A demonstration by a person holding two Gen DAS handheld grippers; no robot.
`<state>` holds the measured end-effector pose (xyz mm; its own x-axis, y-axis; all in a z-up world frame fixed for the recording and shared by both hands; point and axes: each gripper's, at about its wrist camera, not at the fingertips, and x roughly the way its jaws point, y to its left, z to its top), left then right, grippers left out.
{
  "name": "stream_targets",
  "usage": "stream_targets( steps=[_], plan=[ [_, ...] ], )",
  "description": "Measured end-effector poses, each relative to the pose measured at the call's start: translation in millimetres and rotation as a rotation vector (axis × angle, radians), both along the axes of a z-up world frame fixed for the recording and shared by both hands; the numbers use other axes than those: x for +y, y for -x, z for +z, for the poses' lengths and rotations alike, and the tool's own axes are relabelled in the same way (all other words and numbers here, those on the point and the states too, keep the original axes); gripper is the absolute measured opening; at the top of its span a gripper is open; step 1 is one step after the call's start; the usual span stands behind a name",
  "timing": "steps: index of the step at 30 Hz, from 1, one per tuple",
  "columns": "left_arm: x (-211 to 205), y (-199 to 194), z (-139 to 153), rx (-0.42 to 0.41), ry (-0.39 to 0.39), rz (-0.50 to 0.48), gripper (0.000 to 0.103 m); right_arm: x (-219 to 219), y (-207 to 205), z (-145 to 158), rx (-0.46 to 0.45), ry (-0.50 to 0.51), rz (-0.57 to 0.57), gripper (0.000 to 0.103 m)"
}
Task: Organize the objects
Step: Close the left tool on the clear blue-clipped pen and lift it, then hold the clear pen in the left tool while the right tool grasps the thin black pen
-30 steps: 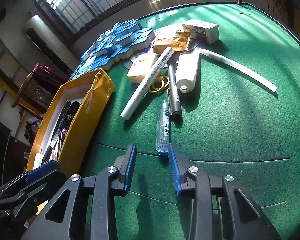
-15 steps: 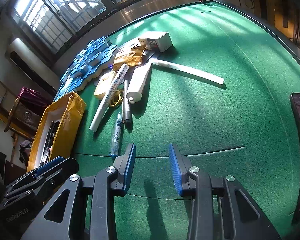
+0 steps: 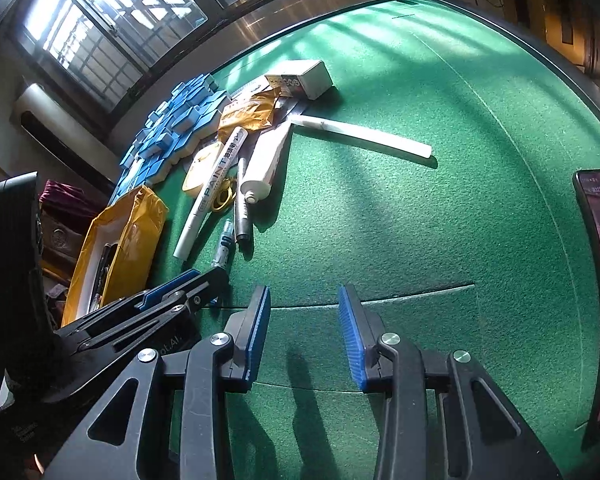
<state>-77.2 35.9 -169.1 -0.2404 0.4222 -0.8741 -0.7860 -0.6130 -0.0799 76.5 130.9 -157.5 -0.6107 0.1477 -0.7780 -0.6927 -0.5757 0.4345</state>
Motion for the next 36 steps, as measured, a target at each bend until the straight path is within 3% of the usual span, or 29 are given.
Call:
stream_targets(
  steps=[6, 11, 16, 27, 32, 36],
  plan=[
    [-28, -16, 2, 0.013, 0.024, -0.074, 0.013, 0, 5, -2, 0.030, 0.047, 0.027, 0.034],
    [-67, -16, 1, -0.126, -0.038, -0.044, 0.013, 0, 20, -2, 0.029, 0.059, 0.063, 0.034],
    [-85, -13, 0, -0.191, -0.095, -0.025, 0.013, 4, 44, -1, -0.002, 0.033, 0.079, 0.034],
    [-88, -10, -1, -0.223, -0.113, -0.024, 0.013, -11, 109, 4, -0.180, -0.177, 0.157, 0.033],
    [-88, -9, -1, -0.229, -0.112, -0.016, 0.013, -21, 113, 2, -0.246, -0.270, 0.170, 0.012],
    [-87, -9, -2, -0.223, -0.111, -0.018, 0.013, -28, 94, 2, -0.221, -0.223, 0.196, 0.012]
  ],
)
